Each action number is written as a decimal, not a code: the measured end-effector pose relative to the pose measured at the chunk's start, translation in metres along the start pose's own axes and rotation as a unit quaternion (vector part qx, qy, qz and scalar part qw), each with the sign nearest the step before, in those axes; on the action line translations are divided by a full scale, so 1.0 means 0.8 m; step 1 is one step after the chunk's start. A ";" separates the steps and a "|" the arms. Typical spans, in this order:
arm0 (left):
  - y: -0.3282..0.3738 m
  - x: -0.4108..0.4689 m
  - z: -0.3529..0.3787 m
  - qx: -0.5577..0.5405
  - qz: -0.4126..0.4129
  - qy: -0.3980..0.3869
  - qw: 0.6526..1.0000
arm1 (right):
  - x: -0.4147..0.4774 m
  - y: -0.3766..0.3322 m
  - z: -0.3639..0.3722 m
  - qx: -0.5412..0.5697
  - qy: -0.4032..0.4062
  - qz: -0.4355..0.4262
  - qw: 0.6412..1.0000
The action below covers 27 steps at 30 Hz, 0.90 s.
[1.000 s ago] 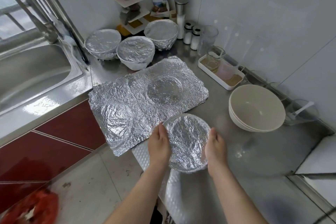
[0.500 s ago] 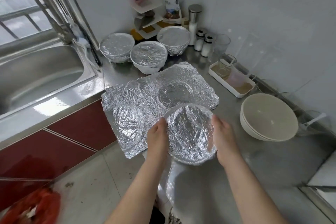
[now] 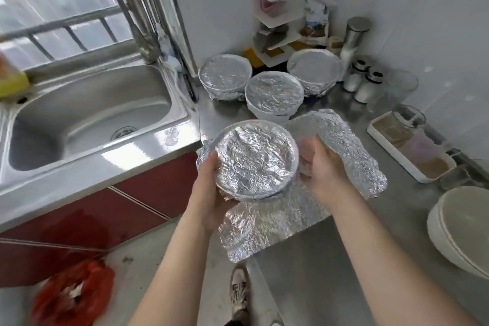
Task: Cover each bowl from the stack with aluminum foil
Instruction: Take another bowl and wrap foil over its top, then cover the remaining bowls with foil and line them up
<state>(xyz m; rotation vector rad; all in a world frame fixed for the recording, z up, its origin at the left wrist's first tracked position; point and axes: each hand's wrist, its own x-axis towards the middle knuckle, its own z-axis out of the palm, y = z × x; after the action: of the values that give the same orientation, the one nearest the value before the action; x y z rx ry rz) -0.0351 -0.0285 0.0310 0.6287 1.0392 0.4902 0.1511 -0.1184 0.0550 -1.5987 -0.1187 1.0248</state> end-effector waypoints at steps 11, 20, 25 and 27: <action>0.088 0.140 -0.054 -0.112 0.069 0.143 0.981 | 0.132 -0.001 0.139 -0.488 -0.152 -0.163 0.844; 0.076 0.193 -0.070 -0.179 0.053 0.155 0.970 | 0.181 0.030 0.153 -0.699 -0.146 -0.180 0.676; 0.064 0.195 -0.067 -0.141 0.042 0.153 0.977 | 0.179 0.037 0.135 -0.719 -0.136 -0.179 0.658; 0.060 0.191 -0.062 -0.099 0.039 0.158 0.982 | 0.177 0.037 0.130 -0.727 -0.130 -0.172 0.652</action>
<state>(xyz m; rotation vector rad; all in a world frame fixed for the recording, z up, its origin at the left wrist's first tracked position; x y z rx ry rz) -0.0178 0.1169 -0.0507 0.4230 1.2504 0.7705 0.1558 0.0316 -0.0403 -2.6035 -1.7697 0.7731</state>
